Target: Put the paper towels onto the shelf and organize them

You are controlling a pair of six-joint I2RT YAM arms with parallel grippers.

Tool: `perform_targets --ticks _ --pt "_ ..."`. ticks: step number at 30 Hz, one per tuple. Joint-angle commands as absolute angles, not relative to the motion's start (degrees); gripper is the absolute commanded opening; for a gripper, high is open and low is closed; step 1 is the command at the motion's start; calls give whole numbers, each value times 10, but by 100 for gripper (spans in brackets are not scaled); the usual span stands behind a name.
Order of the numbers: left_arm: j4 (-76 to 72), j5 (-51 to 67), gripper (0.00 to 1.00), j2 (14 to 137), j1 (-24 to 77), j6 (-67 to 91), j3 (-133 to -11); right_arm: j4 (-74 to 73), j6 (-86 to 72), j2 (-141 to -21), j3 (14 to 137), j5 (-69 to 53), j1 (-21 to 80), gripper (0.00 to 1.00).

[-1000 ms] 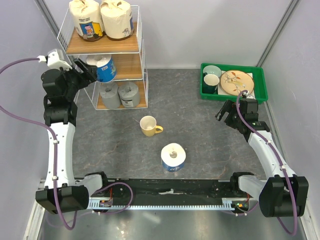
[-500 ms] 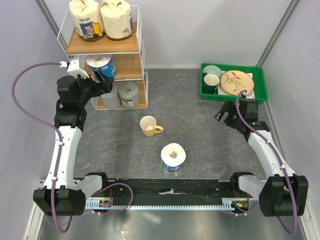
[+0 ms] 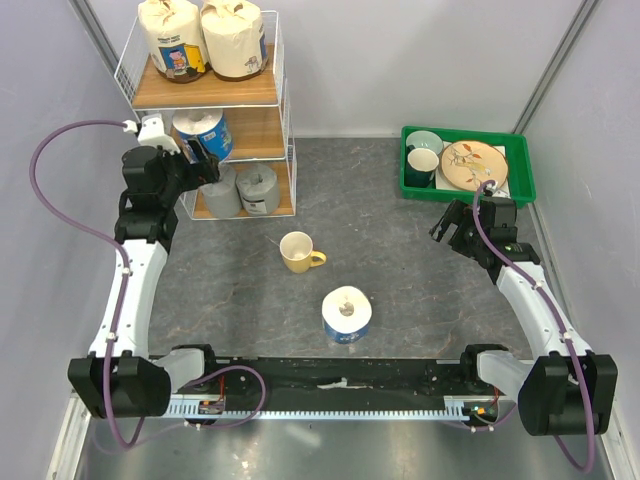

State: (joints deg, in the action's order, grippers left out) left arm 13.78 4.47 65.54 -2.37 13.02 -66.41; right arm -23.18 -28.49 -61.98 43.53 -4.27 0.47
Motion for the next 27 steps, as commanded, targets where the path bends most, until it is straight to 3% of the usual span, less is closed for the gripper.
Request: perform_targets --ticks 1,27 --pt "98 26 95 674 -22 102 -686 -219 -281 -610 440 -42 3 98" --pt "47 33 92 751 -21 130 -745 -219 -274 -612 441 -37 3 98"
